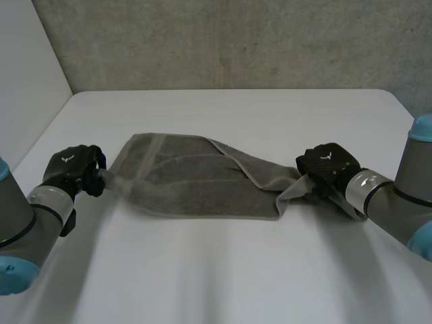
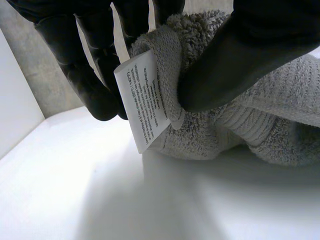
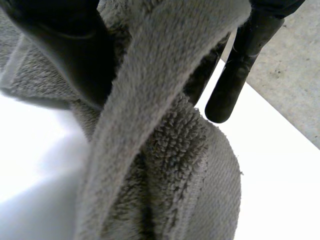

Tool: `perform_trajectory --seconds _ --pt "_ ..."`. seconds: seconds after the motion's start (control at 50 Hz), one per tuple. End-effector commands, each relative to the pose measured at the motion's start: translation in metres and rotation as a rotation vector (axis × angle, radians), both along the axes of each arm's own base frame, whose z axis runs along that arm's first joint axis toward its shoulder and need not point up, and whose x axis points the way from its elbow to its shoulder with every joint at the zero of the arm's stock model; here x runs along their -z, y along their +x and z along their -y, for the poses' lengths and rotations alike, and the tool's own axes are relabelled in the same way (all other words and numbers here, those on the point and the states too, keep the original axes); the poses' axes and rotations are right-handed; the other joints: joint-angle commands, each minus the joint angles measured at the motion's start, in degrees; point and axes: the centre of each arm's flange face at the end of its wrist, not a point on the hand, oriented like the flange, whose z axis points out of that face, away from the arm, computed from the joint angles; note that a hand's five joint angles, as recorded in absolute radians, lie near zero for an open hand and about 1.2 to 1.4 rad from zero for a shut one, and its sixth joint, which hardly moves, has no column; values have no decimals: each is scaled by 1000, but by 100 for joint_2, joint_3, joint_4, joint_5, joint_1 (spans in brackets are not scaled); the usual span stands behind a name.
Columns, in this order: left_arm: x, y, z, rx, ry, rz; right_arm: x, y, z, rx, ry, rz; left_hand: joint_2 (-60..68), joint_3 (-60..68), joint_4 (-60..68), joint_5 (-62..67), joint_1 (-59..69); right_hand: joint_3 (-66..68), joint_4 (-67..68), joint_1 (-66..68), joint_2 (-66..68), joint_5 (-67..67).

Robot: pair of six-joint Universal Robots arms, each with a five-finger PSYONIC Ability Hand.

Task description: Fold the towel.

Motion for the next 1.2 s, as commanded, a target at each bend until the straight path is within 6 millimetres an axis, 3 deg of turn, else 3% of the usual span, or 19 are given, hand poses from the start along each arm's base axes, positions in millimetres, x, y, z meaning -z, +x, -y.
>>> perform_trajectory --seconds 0.02,0.1,0.34,0.64,0.72,0.74,0.76,0.86,0.88,0.9,0.94,0.96,1.0,1.04,1.06,1.1,1.12,1.16,1.2 --pt "-6 -3 -4 8 -13 -8 5 -3 -7 5 5 -3 -367 -866 -668 -1385 -72 -1363 -1368 -1363 -1323 -1356" --pt "-4 -2 -6 7 -7 -7 2 -4 -8 11 -21 1 -367 -866 -668 -1385 -72 -1684 -1689 -1684 -1644 -1677" --pt "-7 2 -9 -4 -57 -15 -35 -11 -19 50 -170 29 -367 -866 -668 -1385 -72 -2138 -2143 -2138 -2098 -2131" --pt "-8 2 -10 -4 -62 -16 -41 -11 -26 42 -186 37 -367 -866 -668 -1385 -72 -1869 -1874 -1869 -1829 -1862" --pt "-8 2 -10 -4 -62 -16 -40 -10 -27 35 -183 36 -367 -866 -668 -1385 -72 325 320 325 365 332" --pt "-8 2 -10 -4 -62 -16 -40 -10 -27 35 -183 36 -367 -866 -668 -1385 -72 334 330 334 374 342" --pt "-8 2 -10 -4 -62 -16 -40 -10 -27 35 -186 35 -367 -866 -668 -1385 -72 1627 1623 1627 1667 1635" --pt "-13 3 -9 -4 -75 -13 -51 -11 -26 35 -218 44 -367 -866 -668 -1385 -72 1641 1636 1641 1680 1648" --pt "-22 4 -9 -7 -101 -16 -64 -12 -27 41 -253 55 -367 -866 -668 -1385 -72 1641 1636 1641 1680 1648" --pt "-23 4 -9 -7 -101 -16 -64 -12 -27 41 -253 55 -367 -866 -668 -1385 -72 1641 1636 1641 1680 1648" --pt "-53 9 -8 -25 -195 -25 -106 -18 -31 59 -377 88 -367 -866 -668 -1385 -72 1641 1636 1641 1680 1648" --pt "-53 9 -8 -25 -196 -25 -106 -18 -31 59 -377 88 -367 -866 -668 -1385 -72 1641 1636 1641 1680 1648" --pt "-87 18 -11 -52 -286 -34 -149 -31 -31 102 -485 113 -367 -866 -668 -1385 -72 1641 1636 1641 1680 1648" --pt "-105 21 -15 -58 -318 -37 -168 -38 -33 123 -509 115 -367 -866 -668 -1385 -72 1641 1636 1641 1680 1648" --pt "-105 21 -15 -59 -318 -37 -168 -38 -33 123 -510 115 -367 -866 -668 -1385 -72 1641 1636 1641 1680 1648" --pt "-137 23 -25 -48 -366 -45 -201 -49 -38 156 -513 105 -367 -866 -668 -1385 -72 1641 1636 1641 1680 1648" --pt "-138 23 -25 -48 -366 -45 -201 -49 -38 156 -513 105 -367 -866 -668 -1385 -72 1641 1636 1641 1680 1648" --pt "-164 21 -35 -29 -390 -50 -224 -56 -44 169 -477 86 -367 -866 -668 -1385 -72 1641 1636 1641 1680 1648" --pt "-176 20 -39 -18 -400 -54 -233 -59 -47 174 -461 71 -367 -866 -668 -1385 -72 1641 1636 1641 1680 1648"
